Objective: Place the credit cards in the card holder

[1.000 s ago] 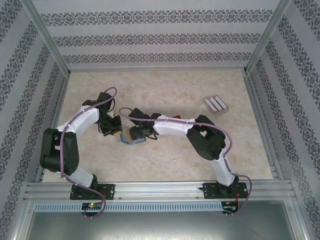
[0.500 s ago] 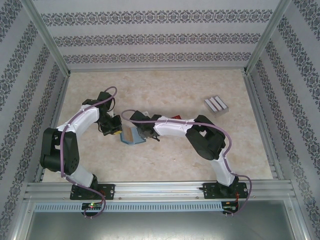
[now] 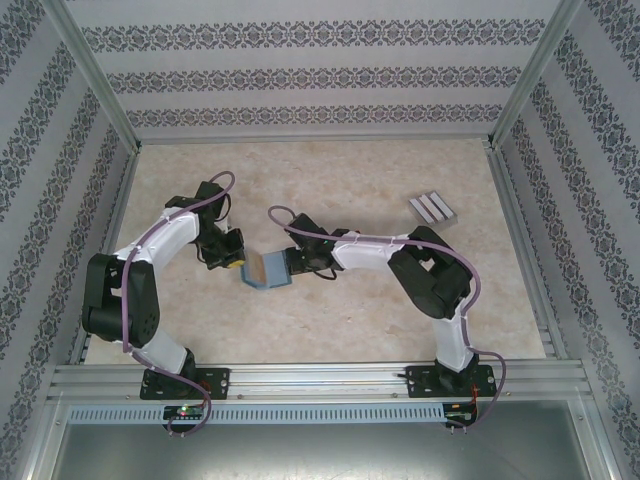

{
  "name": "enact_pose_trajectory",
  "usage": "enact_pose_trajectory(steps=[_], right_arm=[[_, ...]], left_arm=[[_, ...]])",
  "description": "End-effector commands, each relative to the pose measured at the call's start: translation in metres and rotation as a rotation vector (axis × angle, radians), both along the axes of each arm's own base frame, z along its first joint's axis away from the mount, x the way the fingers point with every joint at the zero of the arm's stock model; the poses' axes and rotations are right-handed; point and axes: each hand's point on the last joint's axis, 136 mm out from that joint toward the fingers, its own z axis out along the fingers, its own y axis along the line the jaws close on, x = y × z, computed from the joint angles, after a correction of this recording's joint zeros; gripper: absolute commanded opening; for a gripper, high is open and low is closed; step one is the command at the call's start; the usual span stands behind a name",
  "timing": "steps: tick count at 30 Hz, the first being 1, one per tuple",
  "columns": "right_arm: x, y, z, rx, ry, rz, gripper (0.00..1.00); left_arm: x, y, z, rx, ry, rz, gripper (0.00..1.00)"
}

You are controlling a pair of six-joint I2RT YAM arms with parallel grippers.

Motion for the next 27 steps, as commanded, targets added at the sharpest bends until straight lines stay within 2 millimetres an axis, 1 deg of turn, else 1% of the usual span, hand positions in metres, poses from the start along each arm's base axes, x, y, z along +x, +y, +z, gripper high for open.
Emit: enact_pose_trajectory(steps=[1, 3, 4, 6, 8, 9, 13, 14, 18, 21, 23, 27], right_arm=[[-0.016, 0.034, 0.006, 0.167, 0.069, 0.077, 0.06], [-0.017, 0.039, 0.003, 0.188, 0.084, 0.074, 0.06], [-0.016, 0.04, 0.003, 0.199, 0.088, 0.07, 0.06], [-0.015, 0.042, 0.003, 0.214, 0.093, 0.056, 0.06], [-0.015, 0.04, 0.002, 0.21, 0.09, 0.049, 0.09], [-0.015, 0.038, 0.002, 0.206, 0.087, 0.043, 0.12], [-0.011, 0.025, 0.002, 0.191, 0.078, 0.007, 0.22], [-0.01, 0.023, 0.004, 0.194, 0.075, 0.002, 0.26], [-0.008, 0.014, 0.012, 0.202, 0.059, -0.003, 0.33], [-0.006, 0.014, 0.023, 0.241, 0.035, 0.011, 0.37], [-0.002, 0.012, 0.028, 0.267, 0.025, -0.006, 0.38], [0.002, 0.01, 0.033, 0.301, 0.029, -0.016, 0.37]], left_arm=[[0.006, -0.024, 0.009, -0.107, 0.0, -0.018, 0.0], [0.01, -0.032, 0.012, -0.144, -0.01, -0.014, 0.0], [0.012, -0.034, 0.012, -0.151, -0.013, -0.013, 0.02], [0.015, -0.039, 0.012, -0.169, -0.014, -0.013, 0.18], [0.015, -0.045, 0.009, -0.188, -0.008, -0.022, 0.29], [0.015, -0.048, 0.006, -0.198, 0.0, -0.024, 0.32], [0.012, -0.048, -0.008, -0.2, 0.035, -0.021, 0.32], [0.012, -0.048, -0.01, -0.199, 0.037, -0.02, 0.32], [0.01, -0.047, -0.021, -0.192, 0.043, -0.012, 0.32], [0.01, -0.046, -0.029, -0.184, 0.055, -0.009, 0.32], [0.01, -0.046, -0.034, -0.181, 0.06, -0.006, 0.32], [0.01, -0.044, -0.043, -0.17, 0.072, 0.001, 0.24]])
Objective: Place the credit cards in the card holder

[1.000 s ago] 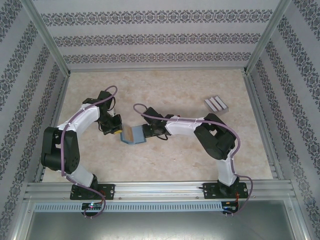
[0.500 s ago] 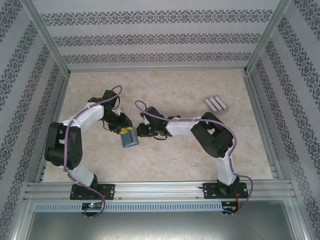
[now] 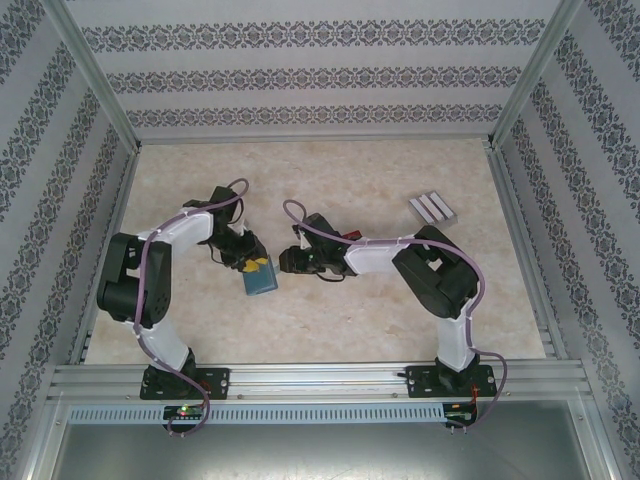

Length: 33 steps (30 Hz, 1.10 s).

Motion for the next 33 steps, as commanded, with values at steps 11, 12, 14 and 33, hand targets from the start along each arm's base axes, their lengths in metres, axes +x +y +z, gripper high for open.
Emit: enact_pose_trajectory(steps=[11, 12, 14, 33], right_arm=[[0.007, 0.007, 0.025, 0.091, -0.021, 0.004, 0.35], [0.007, 0.007, 0.024, 0.09, -0.021, 0.003, 0.35], [0.006, 0.006, 0.024, 0.089, -0.02, 0.003, 0.35], [0.002, 0.004, 0.027, 0.101, -0.033, 0.034, 0.16]], left_arm=[[-0.009, 0.0, -0.027, 0.021, 0.047, 0.001, 0.17], [-0.009, 0.0, -0.027, 0.021, 0.047, 0.001, 0.17], [-0.009, 0.001, -0.027, 0.022, 0.046, 0.002, 0.16], [-0.011, -0.002, -0.029, 0.015, 0.063, 0.008, 0.14]])
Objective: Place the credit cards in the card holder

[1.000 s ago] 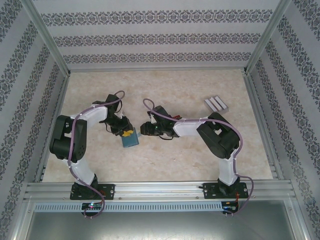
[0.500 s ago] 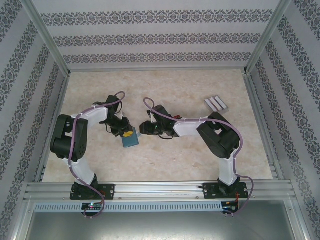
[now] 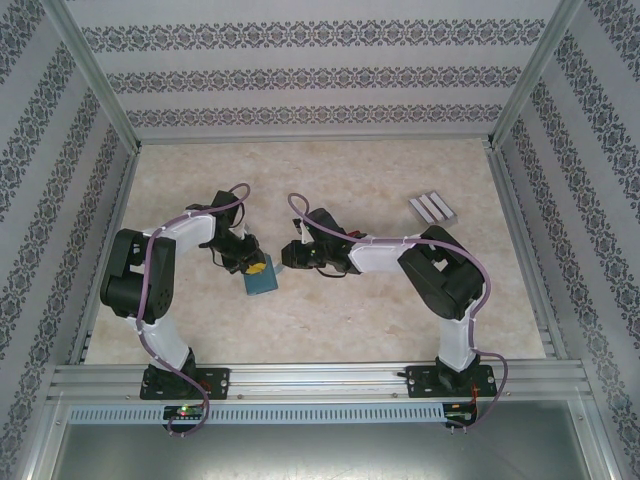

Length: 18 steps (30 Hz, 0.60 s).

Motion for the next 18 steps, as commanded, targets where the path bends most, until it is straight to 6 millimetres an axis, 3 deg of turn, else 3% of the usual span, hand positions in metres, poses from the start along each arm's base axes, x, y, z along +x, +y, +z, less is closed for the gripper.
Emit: enact_pose_trajectory(steps=[1, 5, 12, 14, 18], right_arm=[[-0.0011, -0.0036, 0.0054, 0.016, -0.014, 0.015, 0.16], [-0.0029, -0.0058, 0.0072, 0.018, -0.017, 0.016, 0.27], [-0.0065, -0.0094, 0.01, 0.02, -0.02, 0.026, 0.21], [-0.0073, -0.0096, 0.0107, 0.023, -0.021, 0.028, 0.27], [-0.0075, -0.0099, 0.0125, 0.026, -0.026, 0.033, 0.26]], left_arm=[[-0.0092, -0.0016, -0.0152, 0.014, 0.047, 0.001, 0.14], [-0.009, -0.0012, -0.0146, 0.017, 0.047, -0.001, 0.13], [-0.01, -0.0009, -0.0159, 0.018, 0.05, -0.001, 0.12], [-0.0109, -0.0008, -0.0165, 0.017, 0.052, -0.002, 0.12], [-0.0109, -0.0008, -0.0174, 0.018, 0.051, -0.004, 0.11]])
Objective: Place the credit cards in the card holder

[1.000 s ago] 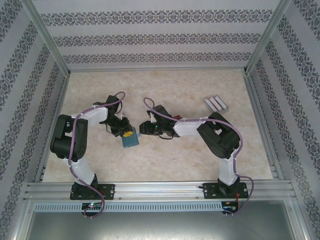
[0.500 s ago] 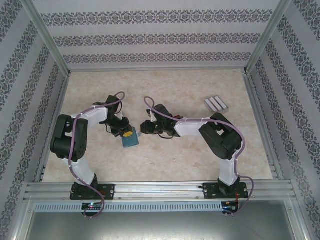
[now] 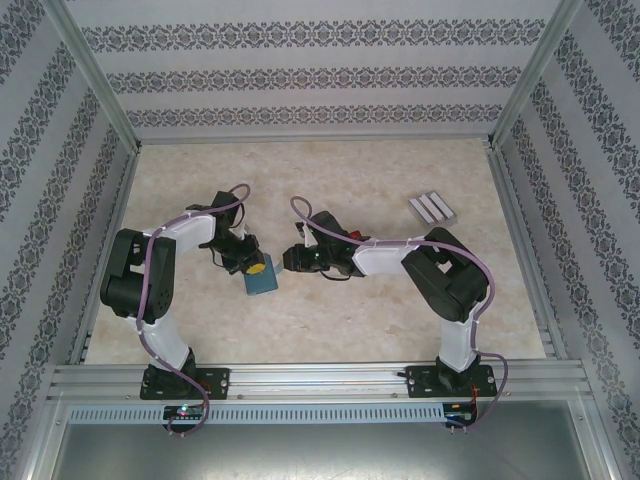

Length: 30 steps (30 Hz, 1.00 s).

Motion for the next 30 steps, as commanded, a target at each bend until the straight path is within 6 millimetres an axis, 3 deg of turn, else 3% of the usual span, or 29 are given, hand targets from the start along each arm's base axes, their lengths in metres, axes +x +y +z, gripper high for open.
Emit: enact_pose_trajectory(steps=[1, 11, 21, 30], right_arm=[[0.002, -0.001, 0.014, 0.028, -0.028, 0.012, 0.24], [0.004, 0.002, 0.01, 0.027, -0.01, 0.012, 0.07], [-0.005, 0.008, 0.014, 0.019, -0.021, 0.067, 0.02], [-0.011, 0.023, 0.02, 0.013, -0.039, 0.116, 0.01]], left_arm=[[-0.01, -0.001, -0.017, 0.016, 0.049, -0.005, 0.11], [-0.009, -0.002, -0.016, 0.01, 0.047, -0.009, 0.11], [-0.01, 0.012, 0.01, 0.075, -0.023, -0.012, 0.19], [-0.028, 0.031, 0.007, 0.163, -0.028, -0.023, 0.19]])
